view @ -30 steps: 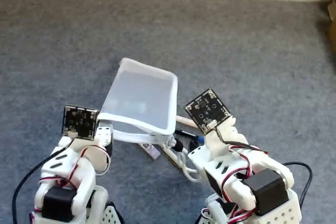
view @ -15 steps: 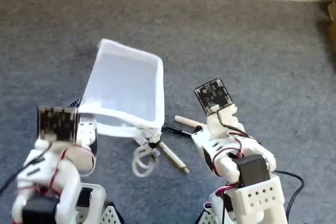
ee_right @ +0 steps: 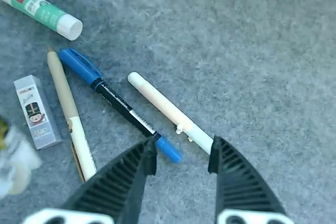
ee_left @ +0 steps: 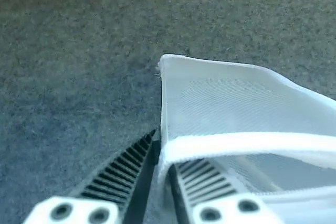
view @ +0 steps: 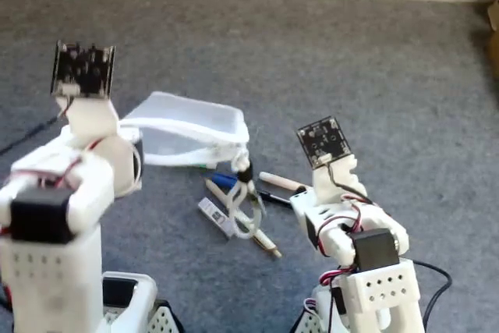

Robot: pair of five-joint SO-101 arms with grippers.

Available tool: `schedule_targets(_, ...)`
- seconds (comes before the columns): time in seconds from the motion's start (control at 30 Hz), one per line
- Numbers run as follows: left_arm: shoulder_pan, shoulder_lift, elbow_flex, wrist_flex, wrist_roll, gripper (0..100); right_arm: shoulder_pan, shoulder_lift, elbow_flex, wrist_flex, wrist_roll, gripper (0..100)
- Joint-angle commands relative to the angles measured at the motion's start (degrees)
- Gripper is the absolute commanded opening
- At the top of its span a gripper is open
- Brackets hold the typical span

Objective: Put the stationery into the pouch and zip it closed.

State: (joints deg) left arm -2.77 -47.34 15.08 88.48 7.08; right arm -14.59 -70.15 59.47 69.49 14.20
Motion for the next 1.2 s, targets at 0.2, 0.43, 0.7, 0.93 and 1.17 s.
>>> schedule_targets(0.2,-11.3,3.6,-3.6,0.2,1.9,1,0.3,-0.5,-0.7,-4.1,0.7,15.6)
schedule_targets(0.43,-13.1,3.6,4.8,-2.6,1.9,1,-3.7,-0.5,-0.9,-4.0,3.4,15.6)
schedule_targets(0.7,-13.1,3.6,7.3,-3.3,2.0,1,-5.7,-0.2,-2.6,-4.1,4.9,15.6)
schedule_targets(0.93,-13.1,3.6,7.3,-3.4,2.1,1,-5.7,13.6,-10.0,-3.9,4.9,15.6)
schedule_targets(1.17,-13.1,3.6,7.3,-3.4,2.1,1,-5.7,29.6,-19.4,-4.0,9.6,15.6)
